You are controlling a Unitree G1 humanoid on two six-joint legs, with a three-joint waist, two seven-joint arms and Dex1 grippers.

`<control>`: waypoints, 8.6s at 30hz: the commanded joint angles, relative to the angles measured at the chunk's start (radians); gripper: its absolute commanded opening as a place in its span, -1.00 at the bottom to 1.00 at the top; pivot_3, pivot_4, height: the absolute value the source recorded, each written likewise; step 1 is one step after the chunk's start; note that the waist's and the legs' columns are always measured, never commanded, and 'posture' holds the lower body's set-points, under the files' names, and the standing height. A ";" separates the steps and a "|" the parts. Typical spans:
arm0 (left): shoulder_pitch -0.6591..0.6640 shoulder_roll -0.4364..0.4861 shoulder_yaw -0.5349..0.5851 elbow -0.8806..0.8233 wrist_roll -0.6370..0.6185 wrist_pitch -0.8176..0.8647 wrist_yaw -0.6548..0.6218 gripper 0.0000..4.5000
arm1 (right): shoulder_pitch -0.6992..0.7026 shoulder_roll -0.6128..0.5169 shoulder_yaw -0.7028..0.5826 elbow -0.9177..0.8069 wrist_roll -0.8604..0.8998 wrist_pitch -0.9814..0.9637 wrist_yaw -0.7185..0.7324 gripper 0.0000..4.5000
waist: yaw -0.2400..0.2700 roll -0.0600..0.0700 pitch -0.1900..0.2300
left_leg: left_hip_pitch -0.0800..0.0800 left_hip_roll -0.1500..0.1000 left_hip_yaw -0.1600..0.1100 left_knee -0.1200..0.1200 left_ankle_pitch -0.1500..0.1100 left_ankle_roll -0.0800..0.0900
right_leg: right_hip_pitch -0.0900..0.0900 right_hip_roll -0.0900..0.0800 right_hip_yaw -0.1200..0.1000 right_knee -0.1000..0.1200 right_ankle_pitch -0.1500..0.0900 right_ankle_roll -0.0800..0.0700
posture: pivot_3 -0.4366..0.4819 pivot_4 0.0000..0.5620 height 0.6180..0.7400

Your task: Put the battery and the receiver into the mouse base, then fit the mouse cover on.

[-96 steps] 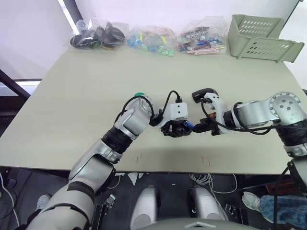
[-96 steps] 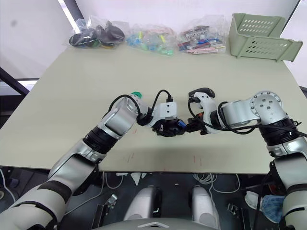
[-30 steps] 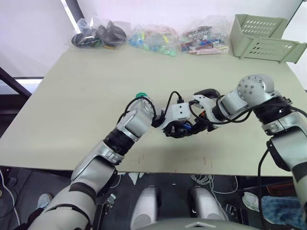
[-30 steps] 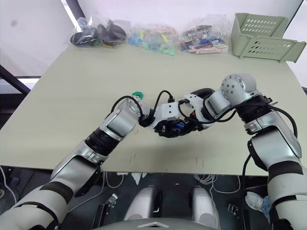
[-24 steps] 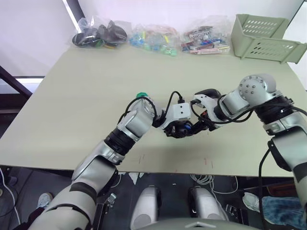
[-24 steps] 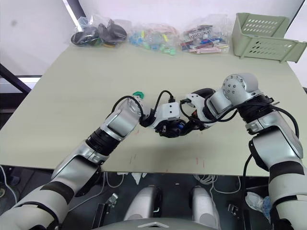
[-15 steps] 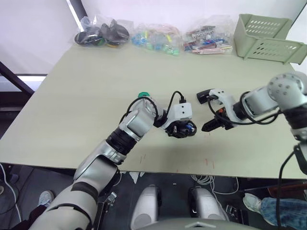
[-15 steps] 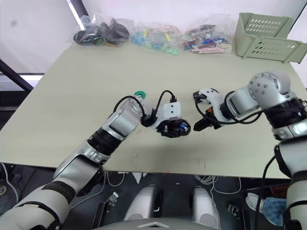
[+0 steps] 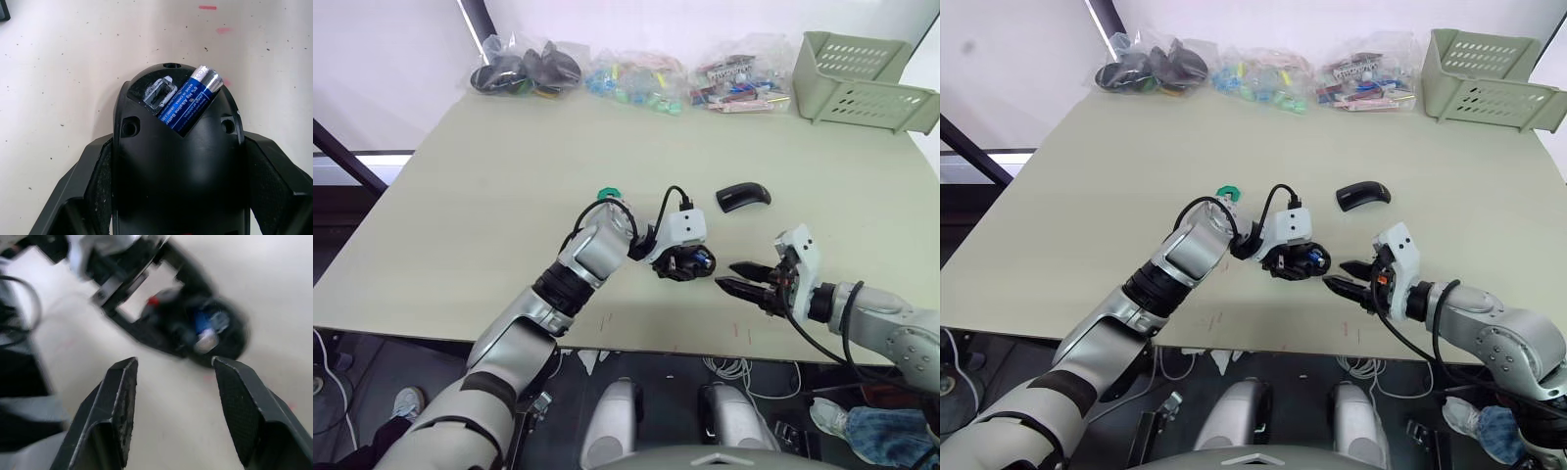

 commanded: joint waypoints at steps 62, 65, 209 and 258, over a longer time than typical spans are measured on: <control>0.028 0.017 -0.054 0.089 0.045 -0.029 0.011 0.34 | -0.079 0.288 0.087 0.441 -0.488 -0.513 0.348 -0.96 | -0.039 -0.003 -0.021 | 0.030 0.004 0.010 -0.007 -0.001 -0.002 | 0.015 0.001 0.019 0.004 0.001 -0.002 | -0.05 -0.47 1.00; 0.027 0.018 -0.048 0.099 0.046 -0.045 0.010 0.34 | -0.058 0.178 -0.002 0.257 -0.335 -0.369 0.407 -0.96 | -0.031 -0.002 -0.020 | 0.025 0.002 0.012 -0.007 -0.001 -0.001 | 0.012 -0.003 0.019 0.001 0.001 -0.002 | -0.05 -0.47 1.00; 0.192 -0.170 0.647 0.029 -0.219 -0.029 1.111 -0.05 | 0.204 -0.002 -0.534 0.316 -0.027 -0.596 0.777 1.00 | -0.021 -0.008 0.006 | 0.009 -0.004 0.012 -0.001 -0.001 0.001 | 0.001 0.002 0.014 0.008 0.005 0.003 | -0.05 -0.47 1.00; 0.193 -0.175 0.669 0.063 -0.232 -0.027 1.145 -0.79 | 0.204 -0.009 -0.513 0.303 -0.036 -0.578 0.786 1.00 | -0.022 -0.008 0.006 | 0.011 -0.004 0.013 -0.001 -0.001 0.001 | 0.001 0.002 0.016 0.012 0.005 0.003 | -0.05 -0.47 1.00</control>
